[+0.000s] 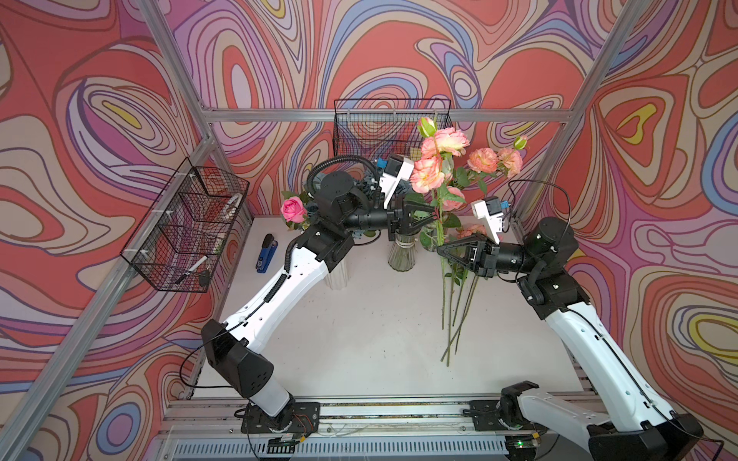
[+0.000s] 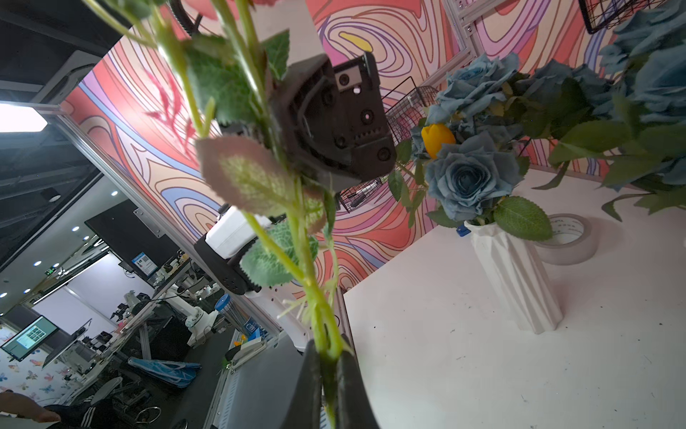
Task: Pick out pink flowers from the vase
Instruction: Pick up the flower from the vase.
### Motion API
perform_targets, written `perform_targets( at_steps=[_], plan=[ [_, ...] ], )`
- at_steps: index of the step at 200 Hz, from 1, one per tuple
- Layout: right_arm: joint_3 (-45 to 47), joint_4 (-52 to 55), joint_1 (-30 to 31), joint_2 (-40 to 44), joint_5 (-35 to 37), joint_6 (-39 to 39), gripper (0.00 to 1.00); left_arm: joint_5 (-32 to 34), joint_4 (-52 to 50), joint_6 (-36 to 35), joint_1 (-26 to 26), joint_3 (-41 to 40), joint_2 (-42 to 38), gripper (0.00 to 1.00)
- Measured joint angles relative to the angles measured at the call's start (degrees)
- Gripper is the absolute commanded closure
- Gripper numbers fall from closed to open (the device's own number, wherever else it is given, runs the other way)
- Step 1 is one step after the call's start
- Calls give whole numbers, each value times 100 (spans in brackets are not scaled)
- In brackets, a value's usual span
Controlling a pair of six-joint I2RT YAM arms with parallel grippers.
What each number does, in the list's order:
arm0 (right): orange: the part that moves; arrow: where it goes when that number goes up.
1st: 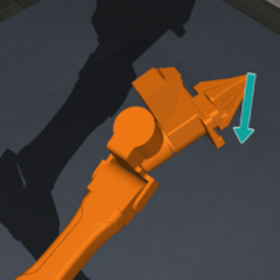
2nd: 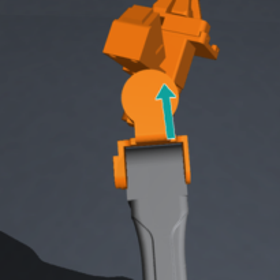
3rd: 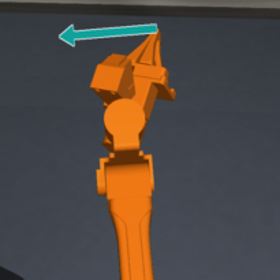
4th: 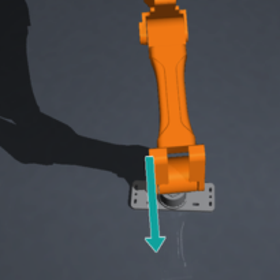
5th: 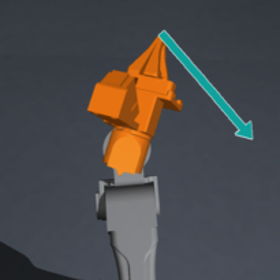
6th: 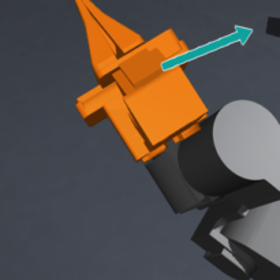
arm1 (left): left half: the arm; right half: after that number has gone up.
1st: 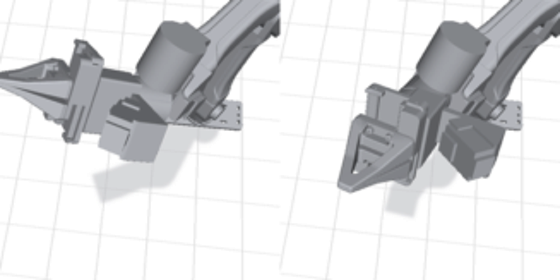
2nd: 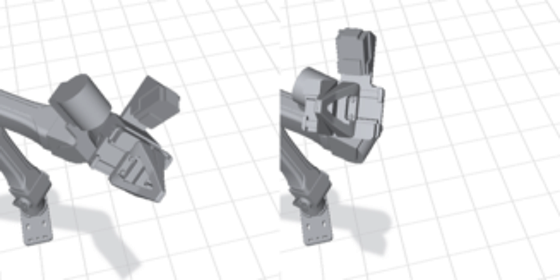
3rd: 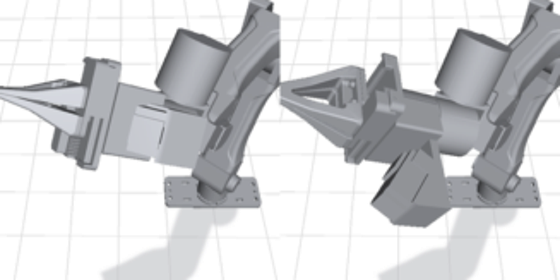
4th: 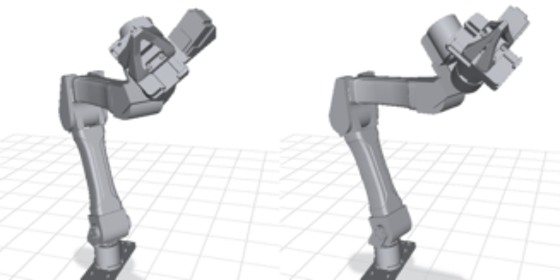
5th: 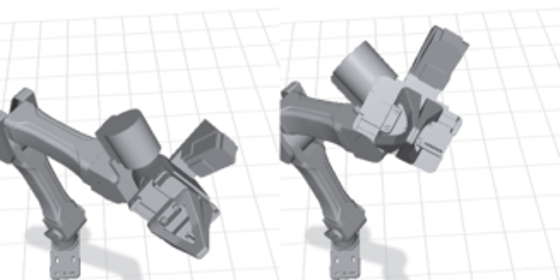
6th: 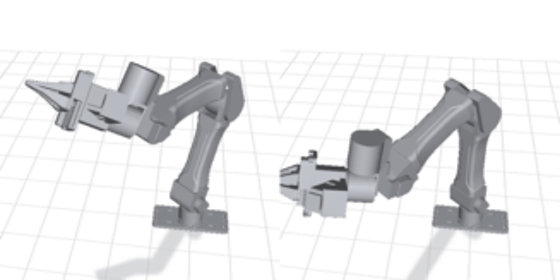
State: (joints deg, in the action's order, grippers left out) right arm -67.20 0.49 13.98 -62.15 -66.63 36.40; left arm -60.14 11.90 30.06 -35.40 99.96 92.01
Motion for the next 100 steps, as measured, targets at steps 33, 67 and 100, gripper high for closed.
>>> perform_targets(
  at_steps=[33, 67, 100],
  plan=[
    [-168, 446, 22, 24, 350, -466, 100, 251, -219, -247, 22, -28, 0, 27],
    [-374, 1043, 26, 66, 914, -1010, 100, 568, -595, -588, 24, -205, -9, 20],
    [-402, 1379, 26, 87, 1314, -1307, 100, 914, -964, -881, 24, -422, -52, 18]
  ],
)
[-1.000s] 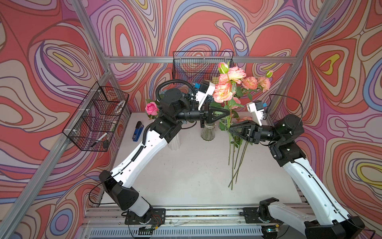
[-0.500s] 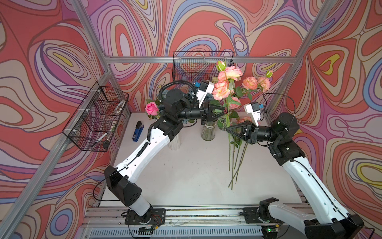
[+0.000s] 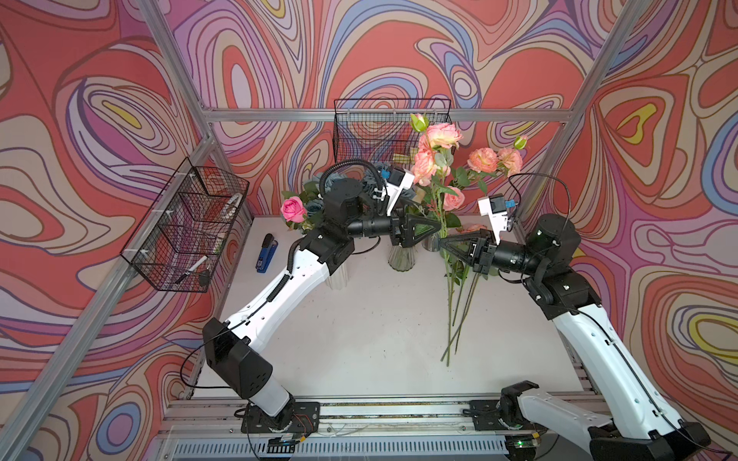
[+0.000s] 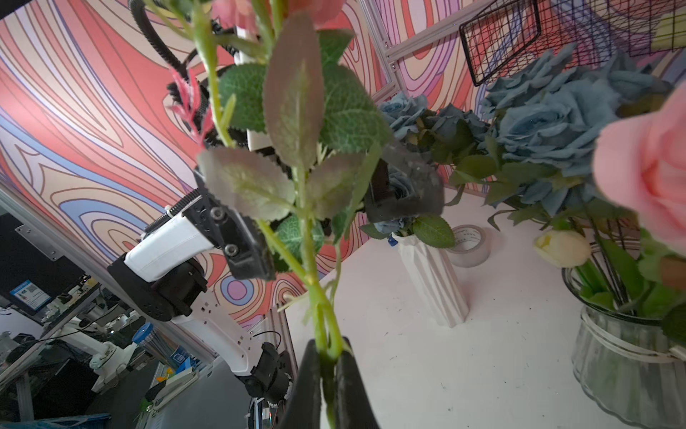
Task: Pick out pink flowers from the vase
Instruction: Pick up the flower from the vase, then place the flower at the center of the board.
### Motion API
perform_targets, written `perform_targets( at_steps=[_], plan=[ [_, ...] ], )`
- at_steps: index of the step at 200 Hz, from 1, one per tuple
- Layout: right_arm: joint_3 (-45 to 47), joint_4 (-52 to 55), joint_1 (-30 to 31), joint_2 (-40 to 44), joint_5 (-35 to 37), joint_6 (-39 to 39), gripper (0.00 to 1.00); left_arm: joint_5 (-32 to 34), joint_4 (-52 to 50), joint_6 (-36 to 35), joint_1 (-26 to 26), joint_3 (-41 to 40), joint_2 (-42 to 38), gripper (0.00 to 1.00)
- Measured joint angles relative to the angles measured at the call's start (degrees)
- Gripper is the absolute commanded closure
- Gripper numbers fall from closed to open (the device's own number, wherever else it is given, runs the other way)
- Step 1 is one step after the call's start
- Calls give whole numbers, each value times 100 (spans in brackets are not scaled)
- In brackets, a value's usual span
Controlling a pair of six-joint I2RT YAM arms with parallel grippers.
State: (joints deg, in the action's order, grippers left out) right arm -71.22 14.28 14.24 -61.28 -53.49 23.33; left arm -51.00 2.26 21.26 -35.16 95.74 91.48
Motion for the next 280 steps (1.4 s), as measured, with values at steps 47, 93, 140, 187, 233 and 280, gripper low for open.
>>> perform_targets(
  at_steps=[47, 93, 140, 187, 233, 280],
  plan=[
    [-4, 361, 0, 96, 758, -376, 100, 918, -317, -525, -2, -719, -472, 12],
    [-9, 636, 0, 223, 1438, -691, 100, 1613, -299, -868, -2, -1403, -1029, 9],
    [-4, 704, 0, 551, 2433, -881, 100, 2173, -162, -1021, -4, -1794, -1241, 9],
    [330, 507, 0, 1137, 3958, -1021, 100, 2461, 46, -1043, -4, -2190, -1272, 9],
    [555, 562, 0, 1311, 5796, -1023, 100, 2601, 295, -1075, -4, -2367, -1322, 10],
    [625, 822, 0, 1198, 7606, -890, 100, 2863, 492, -1200, -59, -2535, -1346, 11]
  ],
)
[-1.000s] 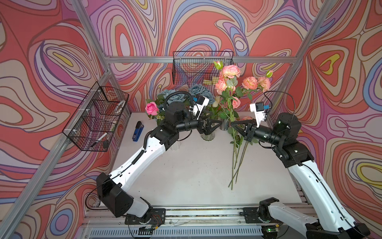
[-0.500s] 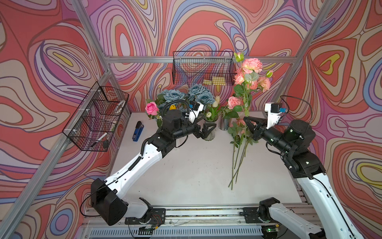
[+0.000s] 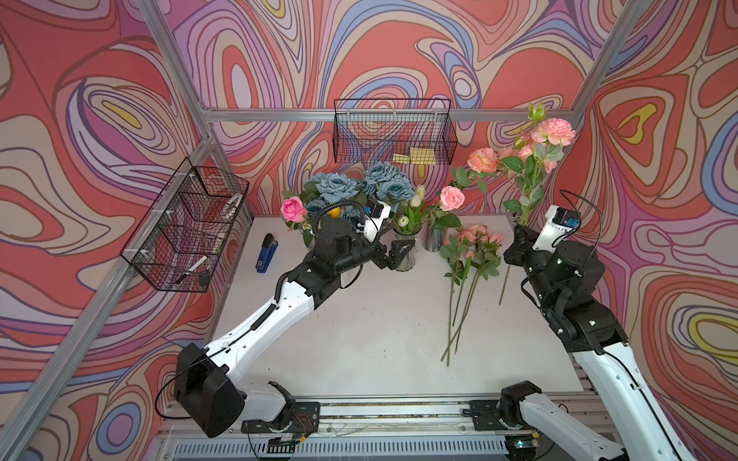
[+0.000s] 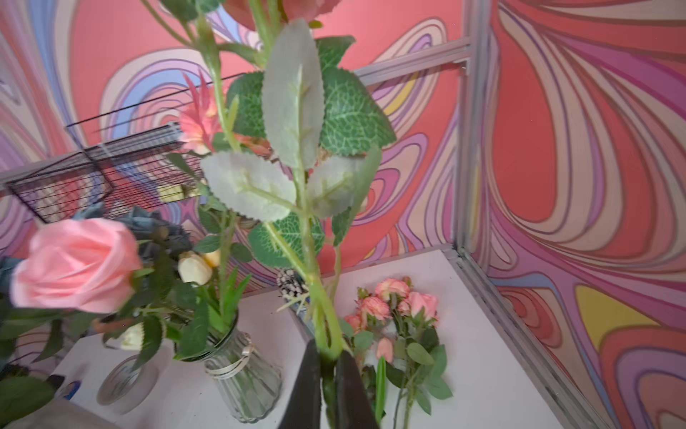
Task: Pick out pink flowers from the vase
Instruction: Place the flower at the center of the board.
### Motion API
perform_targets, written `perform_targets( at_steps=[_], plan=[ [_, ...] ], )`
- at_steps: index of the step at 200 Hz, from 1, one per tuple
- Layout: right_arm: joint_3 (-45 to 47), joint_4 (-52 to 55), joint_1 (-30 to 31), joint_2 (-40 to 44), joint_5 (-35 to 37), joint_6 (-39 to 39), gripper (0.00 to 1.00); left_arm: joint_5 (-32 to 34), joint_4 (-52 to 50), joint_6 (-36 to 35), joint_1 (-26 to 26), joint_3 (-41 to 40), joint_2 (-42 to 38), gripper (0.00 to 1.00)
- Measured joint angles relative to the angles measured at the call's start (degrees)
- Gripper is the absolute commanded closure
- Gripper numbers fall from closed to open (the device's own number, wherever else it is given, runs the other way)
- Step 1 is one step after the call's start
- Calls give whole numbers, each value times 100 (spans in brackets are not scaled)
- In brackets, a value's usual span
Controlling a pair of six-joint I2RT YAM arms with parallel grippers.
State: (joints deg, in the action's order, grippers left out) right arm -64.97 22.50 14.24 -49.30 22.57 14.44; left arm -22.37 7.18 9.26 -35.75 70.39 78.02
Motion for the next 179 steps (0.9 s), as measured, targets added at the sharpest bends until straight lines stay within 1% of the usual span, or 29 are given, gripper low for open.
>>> perform_targets(
  at_steps=[20, 40, 88, 108, 129, 160, 179],
  plan=[
    [70, 107, 0, 0, 535, 70, 100, 201, 74, -131, -120, -44, 0, 11],
    [70, 203, 0, -57, 887, 151, 100, 422, 181, -267, -273, -109, 2, 11],
    [70, 485, -9, -627, 1198, 293, 100, 1150, 522, -647, -673, -269, 116, 11],
    [81, 629, -72, -905, 1182, 378, 100, 1447, 614, -807, -822, -343, 188, 11],
    [168, 691, -236, -986, 1075, 485, 100, 1720, 726, -905, -898, -476, 199, 11],
    [321, 710, -662, -1051, 739, 684, 100, 2076, 898, -929, -922, -656, 199, 11],
    [348, 785, -946, -1309, 448, 802, 100, 2253, 1005, -935, -922, -754, 197, 11]
  ],
)
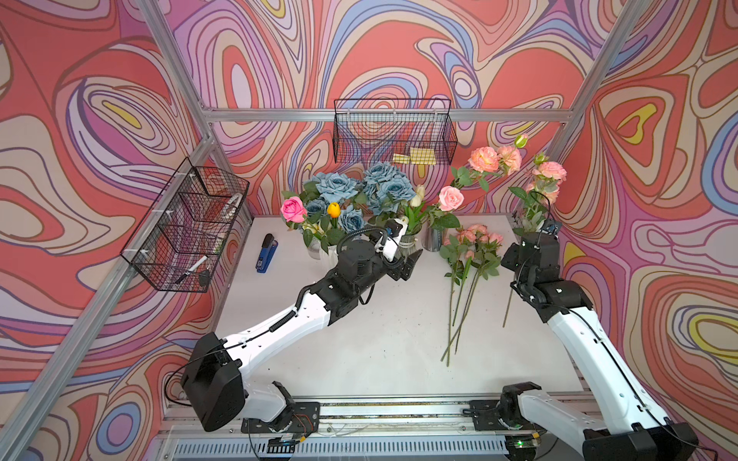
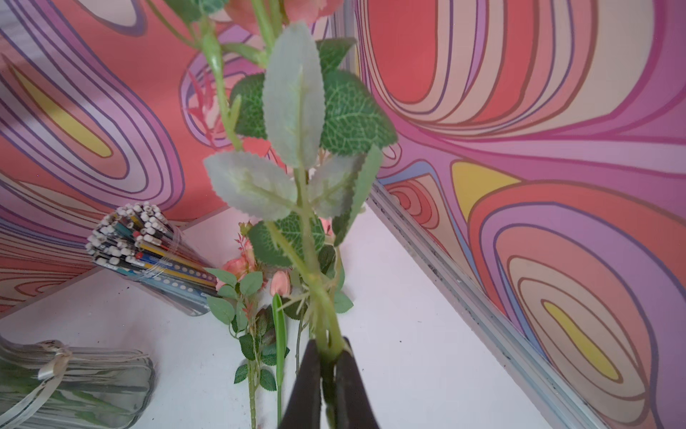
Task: Pick out pink flowers from the vase
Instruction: Place the flower at the center of the board.
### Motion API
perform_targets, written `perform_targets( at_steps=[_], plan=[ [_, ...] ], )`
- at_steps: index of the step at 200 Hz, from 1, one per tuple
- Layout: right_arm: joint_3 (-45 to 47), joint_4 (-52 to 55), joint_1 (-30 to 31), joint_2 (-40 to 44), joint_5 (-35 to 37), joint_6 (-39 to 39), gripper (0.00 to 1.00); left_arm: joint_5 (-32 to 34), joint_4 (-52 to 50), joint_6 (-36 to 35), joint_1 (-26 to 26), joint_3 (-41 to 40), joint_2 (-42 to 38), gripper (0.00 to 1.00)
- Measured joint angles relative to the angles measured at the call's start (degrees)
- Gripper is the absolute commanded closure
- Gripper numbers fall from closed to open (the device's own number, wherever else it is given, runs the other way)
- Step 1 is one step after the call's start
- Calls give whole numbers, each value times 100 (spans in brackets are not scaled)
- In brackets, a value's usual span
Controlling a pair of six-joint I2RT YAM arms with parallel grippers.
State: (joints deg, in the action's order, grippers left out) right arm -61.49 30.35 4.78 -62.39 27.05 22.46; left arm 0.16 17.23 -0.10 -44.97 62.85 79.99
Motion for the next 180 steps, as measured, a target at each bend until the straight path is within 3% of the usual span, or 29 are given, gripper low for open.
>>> perform_targets(
  at_steps=[118, 180],
  plan=[
    [442, -457, -275, -1119, -2350, 245, 100, 442, 514, -302, -59, -13, 291, 10],
    [691, -907, -400, -1561, -3042, 341, 100, 748, 890, -625, -129, 70, 702, 10]
  ],
)
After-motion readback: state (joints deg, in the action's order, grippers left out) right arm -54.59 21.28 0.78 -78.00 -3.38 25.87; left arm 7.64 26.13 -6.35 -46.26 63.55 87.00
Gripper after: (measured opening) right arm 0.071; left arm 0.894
